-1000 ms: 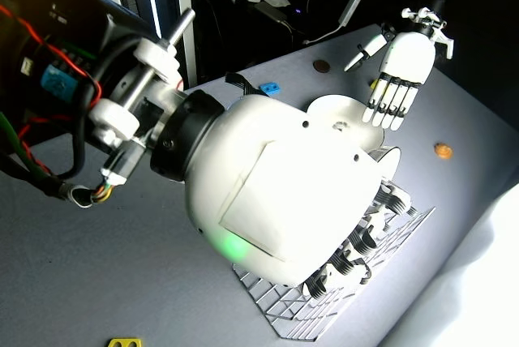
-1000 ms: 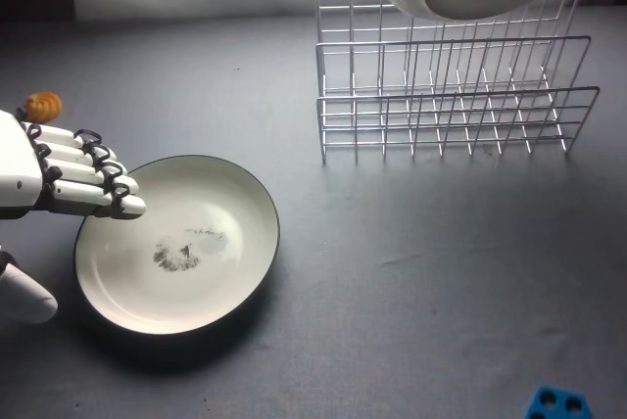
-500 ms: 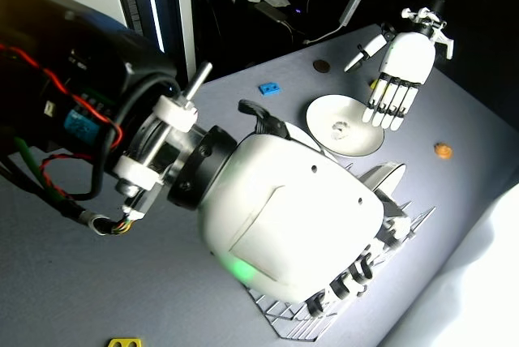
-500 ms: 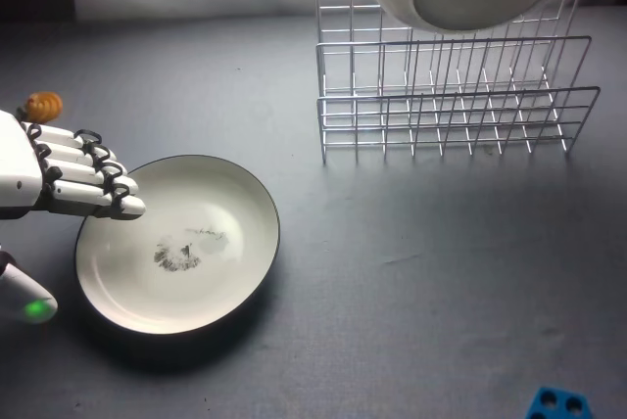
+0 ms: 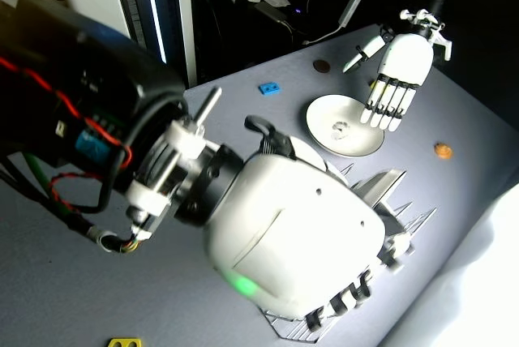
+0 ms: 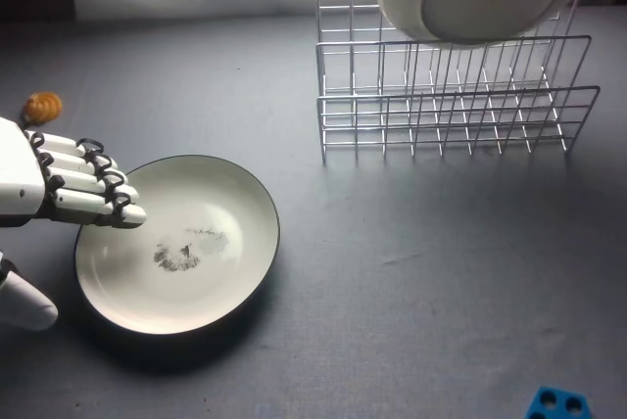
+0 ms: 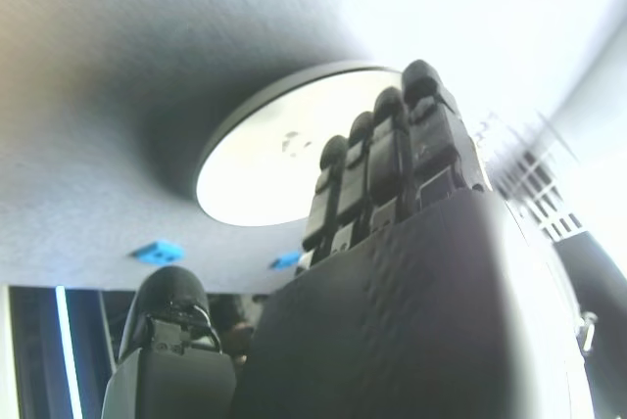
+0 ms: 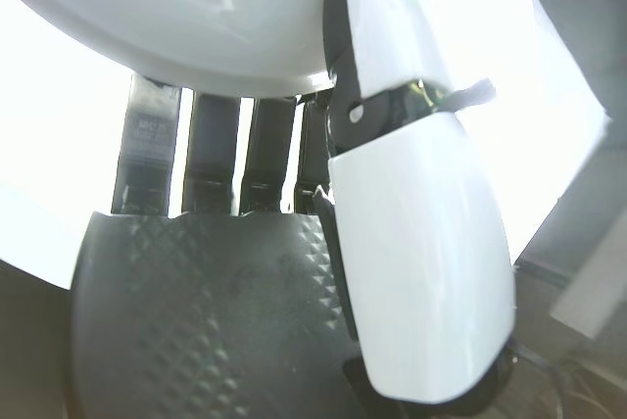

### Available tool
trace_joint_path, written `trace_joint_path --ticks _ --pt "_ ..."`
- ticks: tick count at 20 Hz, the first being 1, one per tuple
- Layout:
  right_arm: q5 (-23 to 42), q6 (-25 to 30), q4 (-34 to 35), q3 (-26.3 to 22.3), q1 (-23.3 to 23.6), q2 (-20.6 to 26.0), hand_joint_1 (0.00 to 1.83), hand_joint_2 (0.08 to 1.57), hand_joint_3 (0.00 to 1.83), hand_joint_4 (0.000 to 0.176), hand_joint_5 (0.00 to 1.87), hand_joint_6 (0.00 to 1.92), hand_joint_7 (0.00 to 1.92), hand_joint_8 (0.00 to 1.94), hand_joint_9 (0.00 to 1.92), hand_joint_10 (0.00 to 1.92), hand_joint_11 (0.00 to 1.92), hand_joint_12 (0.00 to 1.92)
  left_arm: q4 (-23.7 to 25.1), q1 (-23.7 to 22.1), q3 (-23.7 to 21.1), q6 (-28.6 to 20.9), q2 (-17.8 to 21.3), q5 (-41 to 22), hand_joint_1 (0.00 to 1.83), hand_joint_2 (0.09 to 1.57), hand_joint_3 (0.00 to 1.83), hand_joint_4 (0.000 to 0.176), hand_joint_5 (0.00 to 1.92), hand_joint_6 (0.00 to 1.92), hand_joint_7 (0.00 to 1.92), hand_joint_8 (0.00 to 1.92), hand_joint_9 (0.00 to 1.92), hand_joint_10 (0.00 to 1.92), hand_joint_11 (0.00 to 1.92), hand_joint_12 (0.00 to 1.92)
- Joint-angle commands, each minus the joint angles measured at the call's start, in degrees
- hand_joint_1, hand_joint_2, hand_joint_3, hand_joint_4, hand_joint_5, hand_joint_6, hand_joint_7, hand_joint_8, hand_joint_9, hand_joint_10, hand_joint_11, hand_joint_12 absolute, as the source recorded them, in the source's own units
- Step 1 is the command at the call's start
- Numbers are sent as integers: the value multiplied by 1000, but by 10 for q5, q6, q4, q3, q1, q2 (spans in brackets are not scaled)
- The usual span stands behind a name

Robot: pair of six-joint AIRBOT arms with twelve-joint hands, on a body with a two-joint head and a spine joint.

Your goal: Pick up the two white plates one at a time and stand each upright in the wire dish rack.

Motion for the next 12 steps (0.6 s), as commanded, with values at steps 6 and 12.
trace_joint_path --ticks 6,12 --pt "48 12 14 5 -7 2 1365 1135 3 0 865 1149 975 985 845 1244 600 1310 -29 -1 0 -5 2 -8 0 1102 1 0 39 1 44 1 37 0 0 153" --pt "51 12 14 8 -28 -2 1365 1137 0 0 861 1145 981 979 847 1250 594 1343 -20 -5 -9 -19 17 -10 0 1097 0 0 65 0 65 3 52 1 0 167"
